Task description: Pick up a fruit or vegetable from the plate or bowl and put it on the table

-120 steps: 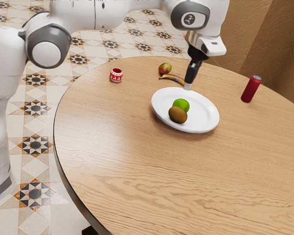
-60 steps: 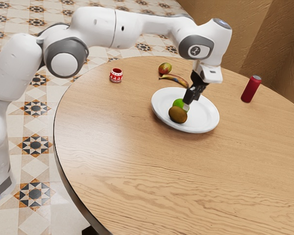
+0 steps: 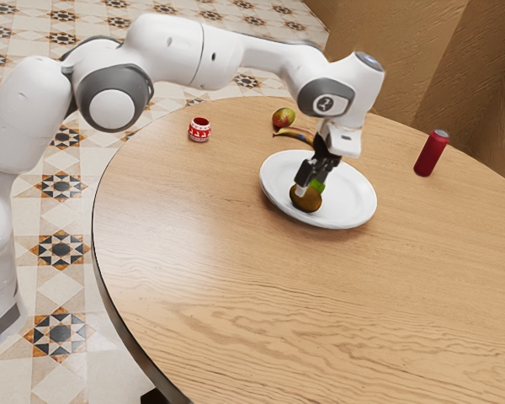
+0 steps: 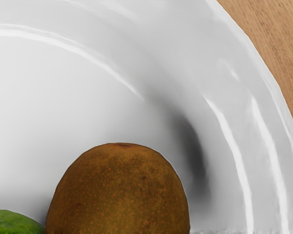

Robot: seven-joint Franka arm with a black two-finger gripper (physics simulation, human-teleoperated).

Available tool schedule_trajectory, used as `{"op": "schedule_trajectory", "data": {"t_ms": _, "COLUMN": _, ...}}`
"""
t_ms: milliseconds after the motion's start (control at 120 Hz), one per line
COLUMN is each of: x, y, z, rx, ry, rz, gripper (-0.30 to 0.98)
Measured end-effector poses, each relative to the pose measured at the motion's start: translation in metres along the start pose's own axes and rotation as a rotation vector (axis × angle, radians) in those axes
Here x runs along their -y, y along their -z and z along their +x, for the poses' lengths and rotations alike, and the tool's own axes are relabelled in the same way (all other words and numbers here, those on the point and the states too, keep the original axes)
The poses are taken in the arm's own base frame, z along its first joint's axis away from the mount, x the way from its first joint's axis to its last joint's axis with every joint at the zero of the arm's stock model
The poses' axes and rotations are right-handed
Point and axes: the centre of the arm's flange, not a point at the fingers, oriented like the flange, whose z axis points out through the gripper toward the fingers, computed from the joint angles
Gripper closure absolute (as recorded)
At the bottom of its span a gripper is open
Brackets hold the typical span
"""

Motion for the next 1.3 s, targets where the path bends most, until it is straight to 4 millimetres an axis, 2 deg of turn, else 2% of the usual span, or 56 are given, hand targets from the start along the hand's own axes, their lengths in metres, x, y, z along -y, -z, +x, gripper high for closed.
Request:
{"op": "schedule_trajectory", "data": {"t_ms": 383, "x": 0.002, "y": -0.016, "z": 0.005, "rx": -0.012, "ry": -0.061, "rz": 0.022, "gripper": 0.0}}
{"op": "schedule_trajectory", "data": {"t_ms": 883, "x": 0.002, "y": -0.021, "z": 0.011, "rx": -0.053, "ry": -0.096, "rz": 0.01, "gripper": 0.0}}
{"op": "schedule_trajectory", "data": {"t_ms": 1108, "x": 0.006, "y": -0.022, "z": 0.001, "rx": -0.061, "ry": -0.086, "rz": -0.017, "gripper": 0.0}}
{"op": "schedule_trajectory", "data": {"t_ms": 1300, "x": 0.007, "y": -0.023, "z": 0.004, "rx": -0.065, "ry": -0.1, "rz": -0.007, "gripper": 0.0}}
